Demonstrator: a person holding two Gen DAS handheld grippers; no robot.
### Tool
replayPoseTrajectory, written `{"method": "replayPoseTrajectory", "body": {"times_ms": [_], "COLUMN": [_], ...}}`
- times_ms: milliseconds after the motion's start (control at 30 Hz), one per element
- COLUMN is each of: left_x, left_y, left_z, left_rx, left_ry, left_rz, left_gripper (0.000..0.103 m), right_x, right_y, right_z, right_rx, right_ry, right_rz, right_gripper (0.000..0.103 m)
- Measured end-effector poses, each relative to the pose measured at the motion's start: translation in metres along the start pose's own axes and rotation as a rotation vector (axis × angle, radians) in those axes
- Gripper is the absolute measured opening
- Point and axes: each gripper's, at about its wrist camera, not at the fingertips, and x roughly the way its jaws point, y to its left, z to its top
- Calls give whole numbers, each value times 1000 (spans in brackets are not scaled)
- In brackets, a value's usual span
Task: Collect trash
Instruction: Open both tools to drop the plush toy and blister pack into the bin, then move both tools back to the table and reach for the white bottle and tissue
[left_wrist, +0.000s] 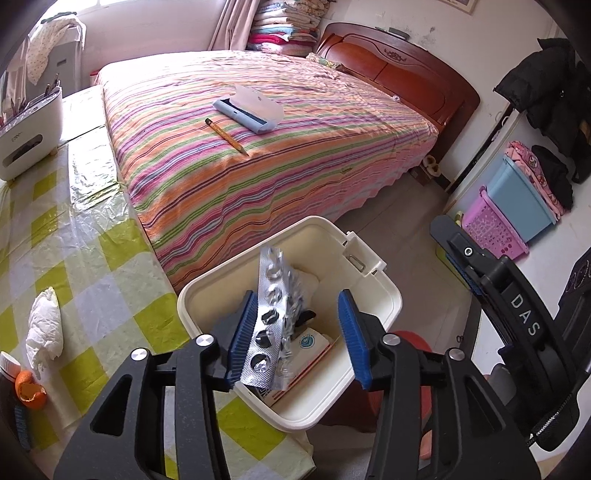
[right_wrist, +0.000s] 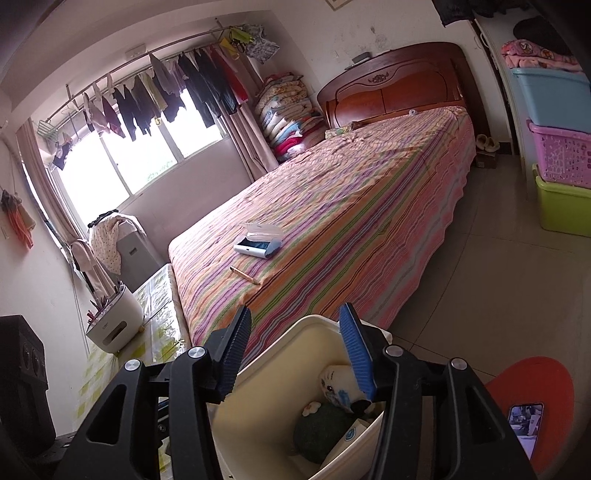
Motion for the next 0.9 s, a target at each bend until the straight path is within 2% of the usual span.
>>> {"method": "replayPoseTrajectory", "body": {"times_ms": [33, 67, 233, 500, 767, 900], "left_x": [0, -2, -22, -81, -155, -189], "left_y": [0, 1, 14, 51, 117, 159], "left_z": [0, 0, 6, 8, -21, -42], "left_rx": [-1, -2, -46, -111, -162, -224], "left_ry": [0, -9, -55, -148, -197, -211], "left_rz": [7, 15, 32, 87, 196, 266], "left_gripper": [70, 74, 74, 75, 75, 75], "right_x": [-1, -2, -4, -2, 3, 9], "right_y": [0, 1, 9, 45, 85, 114], "right_z": [1, 1, 1, -8, -25, -41], "right_rx": [1, 1, 0, -66, -138, -199], "right_ry": [-6, -10, -8, 48, 142, 235], "right_rz": [2, 3, 34, 110, 200, 272], "right_gripper": [49, 49, 49, 49, 53, 55]}}
